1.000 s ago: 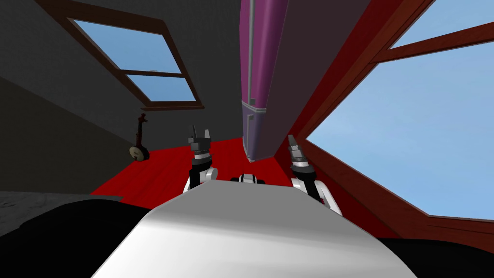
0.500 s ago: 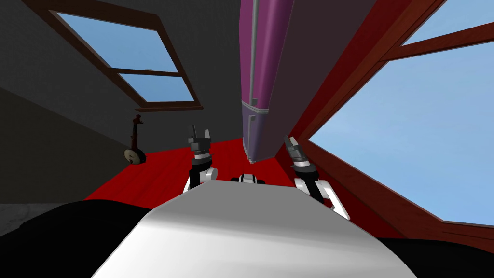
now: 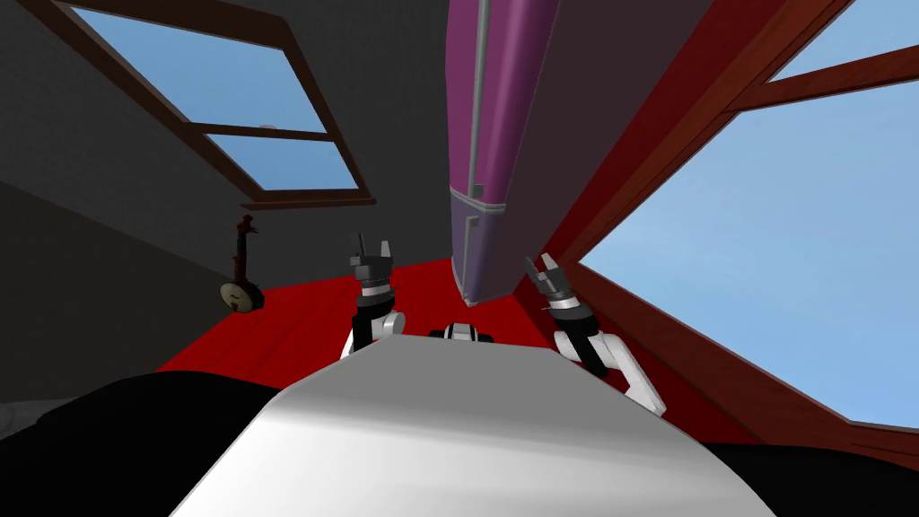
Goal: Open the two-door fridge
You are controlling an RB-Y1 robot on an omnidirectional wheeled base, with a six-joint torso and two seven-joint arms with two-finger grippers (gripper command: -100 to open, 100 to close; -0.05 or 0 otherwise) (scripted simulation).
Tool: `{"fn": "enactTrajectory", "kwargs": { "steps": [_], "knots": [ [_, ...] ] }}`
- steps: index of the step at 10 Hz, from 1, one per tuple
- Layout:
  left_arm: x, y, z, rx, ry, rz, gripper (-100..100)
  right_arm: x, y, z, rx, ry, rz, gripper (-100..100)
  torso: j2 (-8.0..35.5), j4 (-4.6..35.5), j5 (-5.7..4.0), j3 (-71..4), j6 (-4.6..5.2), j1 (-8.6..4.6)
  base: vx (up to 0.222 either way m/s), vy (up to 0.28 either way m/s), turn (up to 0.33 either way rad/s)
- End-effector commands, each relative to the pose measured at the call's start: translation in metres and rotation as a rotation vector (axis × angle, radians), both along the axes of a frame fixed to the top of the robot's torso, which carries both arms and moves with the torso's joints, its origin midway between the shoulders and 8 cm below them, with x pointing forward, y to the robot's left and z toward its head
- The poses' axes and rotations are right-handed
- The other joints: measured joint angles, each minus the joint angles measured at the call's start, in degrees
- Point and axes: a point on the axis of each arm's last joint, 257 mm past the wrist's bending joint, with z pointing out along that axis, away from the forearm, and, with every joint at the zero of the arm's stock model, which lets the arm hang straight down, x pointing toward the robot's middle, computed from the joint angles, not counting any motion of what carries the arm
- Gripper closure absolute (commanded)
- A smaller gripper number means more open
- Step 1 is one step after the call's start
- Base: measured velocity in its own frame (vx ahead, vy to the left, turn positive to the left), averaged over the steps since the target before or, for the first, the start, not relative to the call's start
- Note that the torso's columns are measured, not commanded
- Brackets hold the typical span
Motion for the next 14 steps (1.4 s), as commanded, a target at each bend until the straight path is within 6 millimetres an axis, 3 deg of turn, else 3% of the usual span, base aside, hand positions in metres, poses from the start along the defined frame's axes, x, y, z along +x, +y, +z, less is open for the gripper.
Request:
{"fn": "enactTrajectory", "kwargs": {
  "steps": [1, 14],
  "knots": [
    [0.000, 0.000, 0.000, 0.000, 0.000, 0.000, 0, 0.003, -0.001, -0.004, -0.145, -0.022, -0.045, -100, -0.07, -0.02, 0.04, -0.04, -0.01, 0.14, 0.060, 0.080, -0.018],
    [0.000, 0.000, 0.000, 0.000, 0.000, 0.000, 0, 0.026, -0.016, -0.024, -0.895, -0.182, -0.257, -100, 0.00, -0.01, 0.01, -0.01, 0.00, -0.01, 0.077, 0.071, 0.005]
  ]
}}
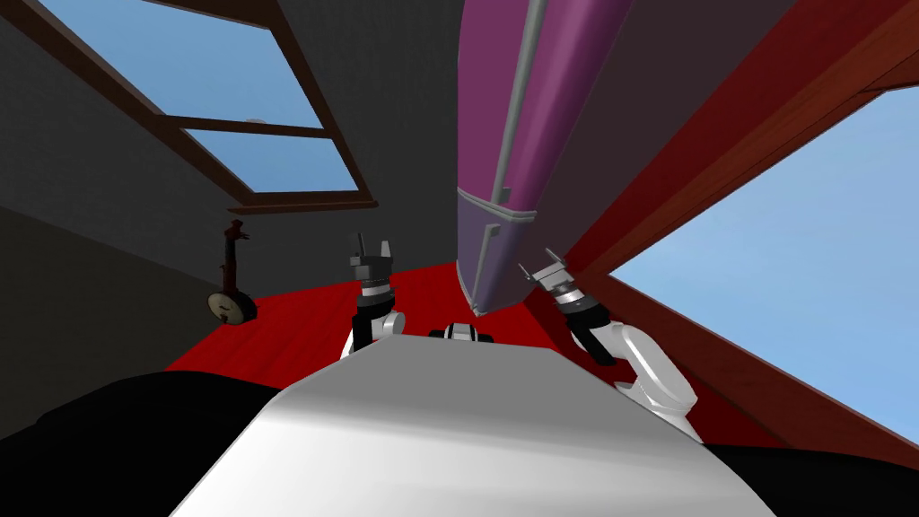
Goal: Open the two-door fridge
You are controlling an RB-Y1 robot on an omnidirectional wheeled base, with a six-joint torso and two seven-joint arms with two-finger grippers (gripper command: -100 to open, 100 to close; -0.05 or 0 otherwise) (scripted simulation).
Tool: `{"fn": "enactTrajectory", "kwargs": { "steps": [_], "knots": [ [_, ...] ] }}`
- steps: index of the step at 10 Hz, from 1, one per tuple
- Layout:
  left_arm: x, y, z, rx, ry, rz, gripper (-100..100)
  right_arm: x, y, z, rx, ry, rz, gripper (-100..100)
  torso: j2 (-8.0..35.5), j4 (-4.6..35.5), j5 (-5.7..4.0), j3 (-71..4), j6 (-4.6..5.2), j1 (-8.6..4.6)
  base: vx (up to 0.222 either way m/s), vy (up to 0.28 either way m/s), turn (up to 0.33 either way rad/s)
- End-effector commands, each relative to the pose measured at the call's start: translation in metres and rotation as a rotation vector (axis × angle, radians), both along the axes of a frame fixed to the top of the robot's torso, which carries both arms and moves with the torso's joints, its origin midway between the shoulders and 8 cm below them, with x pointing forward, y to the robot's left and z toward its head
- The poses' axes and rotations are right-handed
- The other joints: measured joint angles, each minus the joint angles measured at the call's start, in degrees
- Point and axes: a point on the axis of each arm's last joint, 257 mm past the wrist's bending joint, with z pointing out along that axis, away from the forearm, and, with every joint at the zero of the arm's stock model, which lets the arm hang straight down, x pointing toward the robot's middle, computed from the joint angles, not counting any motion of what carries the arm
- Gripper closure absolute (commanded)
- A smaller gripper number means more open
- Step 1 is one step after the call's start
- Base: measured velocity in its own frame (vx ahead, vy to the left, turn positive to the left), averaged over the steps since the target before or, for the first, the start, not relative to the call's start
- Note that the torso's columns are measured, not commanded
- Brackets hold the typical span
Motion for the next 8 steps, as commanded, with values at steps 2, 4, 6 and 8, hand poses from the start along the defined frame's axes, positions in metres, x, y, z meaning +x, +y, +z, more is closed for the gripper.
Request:
{"fn": "enactTrajectory", "kwargs": {
  "steps": [2, 4, 6, 8],
  "knots": [
    [0.000, 0.000, 0.000, 0.000, 0.000, 0.000, 0, 0.007, -0.005, -0.004, -0.162, -0.041, -0.041, -100, 0.00, 0.02, 0.02, 0.02, -0.01, 0.10, 0.083, 0.069, 0.033],
    [0.000, 0.000, 0.000, 0.000, 0.000, 0.000, 0, 0.012, -0.010, -0.006, -0.290, -0.074, -0.072, -100, 0.00, 0.01, -0.01, 0.01, -0.01, 0.00, 0.082, 0.055, 0.041],
    [0.000, 0.000, 0.000, 0.000, 0.000, 0.000, 0, 0.018, -0.015, -0.009, -0.407, -0.105, -0.100, -100, -0.10, -0.02, 0.03, -0.05, -0.01, 0.13, 0.109, 0.088, 0.051],
    [0.000, 0.000, 0.000, 0.000, 0.000, 0.000, 0, 0.021, -0.018, -0.009, -0.470, -0.125, -0.115, -100, 0.06, 0.02, -0.01, 0.04, 0.01, -0.02, 0.066, 0.054, 0.024]
  ]
}}
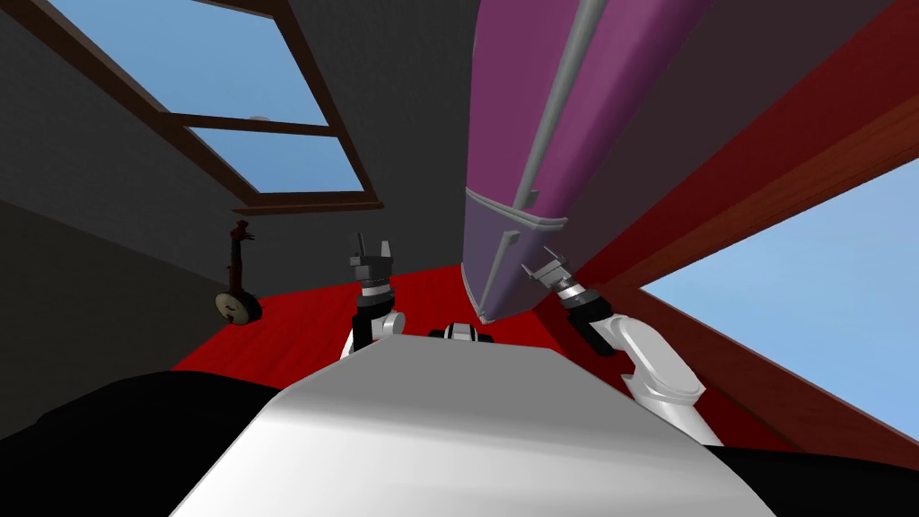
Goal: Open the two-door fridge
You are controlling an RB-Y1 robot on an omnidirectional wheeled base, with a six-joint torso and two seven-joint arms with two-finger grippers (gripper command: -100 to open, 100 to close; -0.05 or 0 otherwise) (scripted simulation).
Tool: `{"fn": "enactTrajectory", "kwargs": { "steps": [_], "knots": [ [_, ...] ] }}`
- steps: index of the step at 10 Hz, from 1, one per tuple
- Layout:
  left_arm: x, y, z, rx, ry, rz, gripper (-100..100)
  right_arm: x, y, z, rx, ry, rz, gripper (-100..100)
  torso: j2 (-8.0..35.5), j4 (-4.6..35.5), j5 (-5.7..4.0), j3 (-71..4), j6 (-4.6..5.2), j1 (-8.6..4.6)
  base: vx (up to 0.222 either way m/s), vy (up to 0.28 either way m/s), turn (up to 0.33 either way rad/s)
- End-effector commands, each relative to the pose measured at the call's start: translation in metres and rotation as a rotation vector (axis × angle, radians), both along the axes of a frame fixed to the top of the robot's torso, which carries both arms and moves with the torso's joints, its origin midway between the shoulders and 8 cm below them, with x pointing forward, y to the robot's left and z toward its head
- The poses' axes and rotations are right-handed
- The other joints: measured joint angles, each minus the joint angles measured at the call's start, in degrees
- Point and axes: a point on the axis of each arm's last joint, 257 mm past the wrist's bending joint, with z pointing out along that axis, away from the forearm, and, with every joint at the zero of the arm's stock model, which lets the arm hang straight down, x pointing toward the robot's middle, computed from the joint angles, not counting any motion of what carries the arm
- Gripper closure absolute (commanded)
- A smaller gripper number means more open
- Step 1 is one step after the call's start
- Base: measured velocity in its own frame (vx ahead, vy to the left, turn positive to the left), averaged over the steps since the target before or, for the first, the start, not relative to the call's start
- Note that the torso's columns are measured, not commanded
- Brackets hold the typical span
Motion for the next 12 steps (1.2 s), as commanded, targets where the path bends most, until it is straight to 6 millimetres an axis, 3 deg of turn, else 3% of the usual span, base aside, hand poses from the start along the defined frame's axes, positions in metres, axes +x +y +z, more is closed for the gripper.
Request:
{"fn": "enactTrajectory", "kwargs": {
  "steps": [1, 7, 9, 10, 11, 12],
  "knots": [
    [0.000, 0.000, 0.000, 0.000, 0.000, 0.000, 0, 0.006, -0.005, -0.002, -0.123, -0.036, -0.029, -100, 0.08, 0.03, -0.02, 0.06, -0.01, -0.04, 0.067, 0.057, 0.049],
    [0.000, 0.000, 0.000, 0.000, 0.000, 0.000, 0, 0.017, -0.018, -0.002, -0.381, -0.110, -0.083, -100, -0.02, 0.00, 0.00, 0.00, -0.01, 0.01, 0.079, 0.056, 0.028],
    [0.000, 0.000, 0.000, 0.000, 0.000, 0.000, 0, 0.016, -0.022, 0.005, -0.358, -0.104, -0.075, -100, 0.02, 0.01, -0.01, 0.01, -0.01, -0.03, 0.057, 0.043, -0.009],
    [0.000, 0.000, 0.000, 0.000, 0.000, 0.000, 0, 0.016, -0.019, 0.000, -0.360, -0.101, -0.073, -100, -0.24, 0.01, 0.06, -0.16, -0.04, 0.09, 0.046, 0.041, -0.015],
    [0.000, 0.000, 0.000, 0.000, 0.000, 0.000, 0, 0.016, -0.019, 0.000, -0.358, -0.101, -0.072, 100, -0.22, -0.06, 0.02, -0.16, -0.07, 0.01, 0.006, 0.001, -0.012],
    [0.000, 0.000, 0.000, 0.000, 0.000, 0.000, 0, 0.018, -0.031, 0.004, -0.360, -0.102, -0.102, 100, -0.25, -0.24, -0.13, -0.11, -0.09, -0.09, 0.003, 0.168, -0.065]
  ]
}}
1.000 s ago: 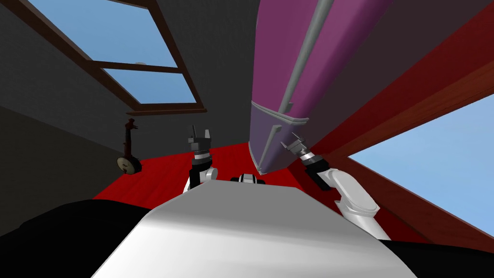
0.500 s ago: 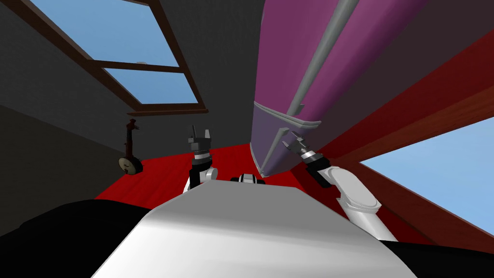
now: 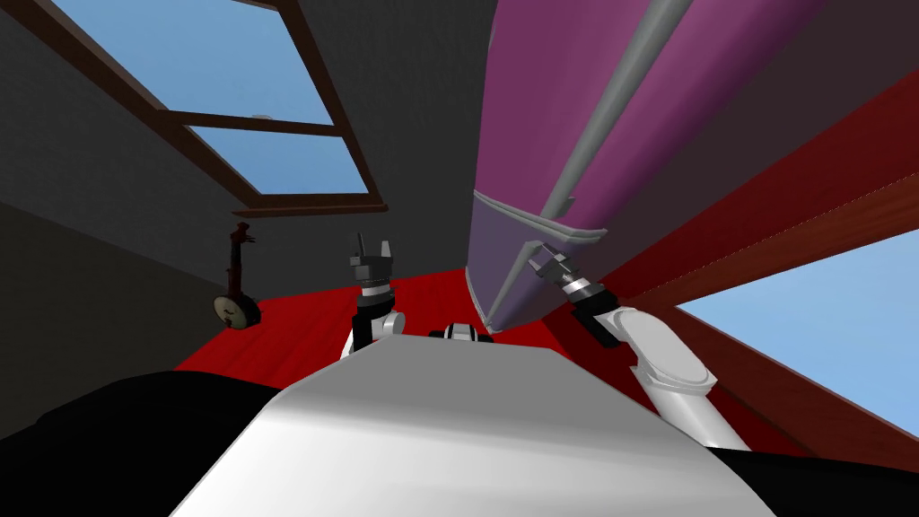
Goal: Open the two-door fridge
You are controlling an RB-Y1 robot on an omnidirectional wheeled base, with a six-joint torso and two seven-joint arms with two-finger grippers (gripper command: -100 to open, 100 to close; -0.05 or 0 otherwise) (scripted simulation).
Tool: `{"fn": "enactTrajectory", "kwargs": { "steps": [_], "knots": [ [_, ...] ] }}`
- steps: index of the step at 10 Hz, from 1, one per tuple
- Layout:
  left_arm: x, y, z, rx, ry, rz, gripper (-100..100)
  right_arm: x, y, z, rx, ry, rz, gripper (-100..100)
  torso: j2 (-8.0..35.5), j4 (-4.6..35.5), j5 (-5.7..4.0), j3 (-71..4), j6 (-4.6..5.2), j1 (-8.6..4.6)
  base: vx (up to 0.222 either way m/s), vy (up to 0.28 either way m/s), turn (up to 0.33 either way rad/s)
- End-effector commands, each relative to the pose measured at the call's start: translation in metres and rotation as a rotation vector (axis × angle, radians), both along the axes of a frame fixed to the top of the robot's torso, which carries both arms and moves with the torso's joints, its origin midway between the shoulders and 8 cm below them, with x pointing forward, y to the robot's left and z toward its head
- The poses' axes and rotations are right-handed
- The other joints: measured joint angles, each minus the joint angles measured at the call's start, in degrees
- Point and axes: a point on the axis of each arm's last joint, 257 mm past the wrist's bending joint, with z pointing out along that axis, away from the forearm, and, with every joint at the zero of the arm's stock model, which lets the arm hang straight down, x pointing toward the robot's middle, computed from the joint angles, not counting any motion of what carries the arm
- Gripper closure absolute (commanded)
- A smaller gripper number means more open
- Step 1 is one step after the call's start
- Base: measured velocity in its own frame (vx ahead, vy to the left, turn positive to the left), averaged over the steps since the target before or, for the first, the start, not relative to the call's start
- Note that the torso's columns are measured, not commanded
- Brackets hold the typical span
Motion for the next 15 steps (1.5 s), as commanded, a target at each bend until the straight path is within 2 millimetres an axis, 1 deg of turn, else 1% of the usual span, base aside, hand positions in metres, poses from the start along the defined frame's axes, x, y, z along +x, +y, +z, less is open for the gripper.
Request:
{"fn": "enactTrajectory", "kwargs": {
  "steps": [1, 2, 3, 5, 6, 7, 8, 9, 10, 11, 13, 14, 15],
  "knots": [
    [0.000, 0.000, 0.000, 0.000, 0.000, 0.000, 0, 0.002, -0.011, -0.001, 0.000, 0.003, -0.027, 100, -0.06, -0.19, -0.05, 0.04, 0.12, 0.39, 0.016, 0.234, -0.074],
    [0.000, 0.000, 0.000, 0.000, 0.000, 0.000, 0, 0.003, -0.023, -0.001, 0.000, 0.005, -0.055, 100, -0.21, -0.22, -0.01, -0.06, 0.02, 0.37, 0.045, 0.309, -0.096],
    [0.000, 0.000, 0.000, -0.001, 0.000, 0.000, 0, 0.003, -0.023, -0.001, 0.000, 0.005, -0.055, 100, -0.39, -0.21, 0.04, -0.21, -0.04, 0.44, 0.033, 0.280, -0.070],
    [0.000, 0.000, 0.000, -0.001, 0.000, 0.000, 0, 0.005, -0.045, -0.002, 0.001, 0.009, -0.109, 100, -0.52, -0.22, 0.02, -0.34, -0.20, 0.22, 0.022, 0.339, -0.088],
    [0.000, 0.000, 0.000, -0.001, 0.000, 0.000, 0, 0.005, -0.045, -0.002, 0.001, 0.009, -0.109, 100, -0.75, -0.25, 0.07, -0.47, -0.25, 0.37, 0.048, 0.325, -0.078],
    [0.000, 0.000, 0.000, 0.000, 0.000, 0.000, 0, 0.006, -0.057, -0.002, 0.001, 0.011, -0.137, 100, -0.85, -0.25, 0.09, -0.59, -0.37, 0.19, -0.007, 0.325, -0.077],
    [0.000, 0.000, 0.000, -0.001, 0.000, 0.000, 0, 0.006, -0.057, -0.002, 0.001, 0.011, -0.137, 100, -0.78, -0.24, 0.08, -0.56, -0.37, 0.21, -0.001, 0.288, -0.039],
    [0.000, 0.000, 0.000, 0.000, 0.000, 0.000, 0, 0.006, -0.068, -0.002, 0.000, 0.012, -0.164, 100, -0.79, -0.21, 0.08, -0.57, -0.38, 0.10, 0.011, 0.325, -0.062],
    [0.000, 0.000, 0.000, -0.001, 0.000, 0.000, 0, 0.006, -0.080, -0.002, 0.000, 0.012, -0.191, 100, -0.81, -0.22, 0.08, -0.56, -0.34, 0.26, 0.006, 0.408, -0.108],
    [0.000, 0.000, 0.000, -0.001, 0.000, 0.000, 0, 0.006, -0.080, -0.002, 0.000, 0.012, -0.191, 100, -0.66, -0.22, 0.09, -0.44, -0.23, 0.44, 0.017, 0.338, -0.063],
    [0.000, 0.000, 0.000, -0.001, 0.000, 0.000, 0, 0.006, -0.103, -0.001, 0.000, 0.013, -0.245, 100, -0.48, -0.17, -0.02, -0.33, -0.19, 0.02, 0.028, 0.361, -0.079],
    [0.000, 0.000, 0.000, -0.001, 0.000, 0.000, 0, 0.006, -0.103, -0.001, 0.000, 0.013, -0.245, 100, -0.61, -0.16, 0.02, -0.39, -0.19, 0.17, 0.020, 0.342, -0.065],
    [0.000, 0.000, 0.000, 0.000, 0.000, 0.000, 0, 0.005, -0.114, 0.000, -0.001, 0.012, -0.272, 100, -0.47, -0.13, 0.02, -0.35, -0.23, 0.03, -0.009, 0.309, -0.045]
  ]
}}
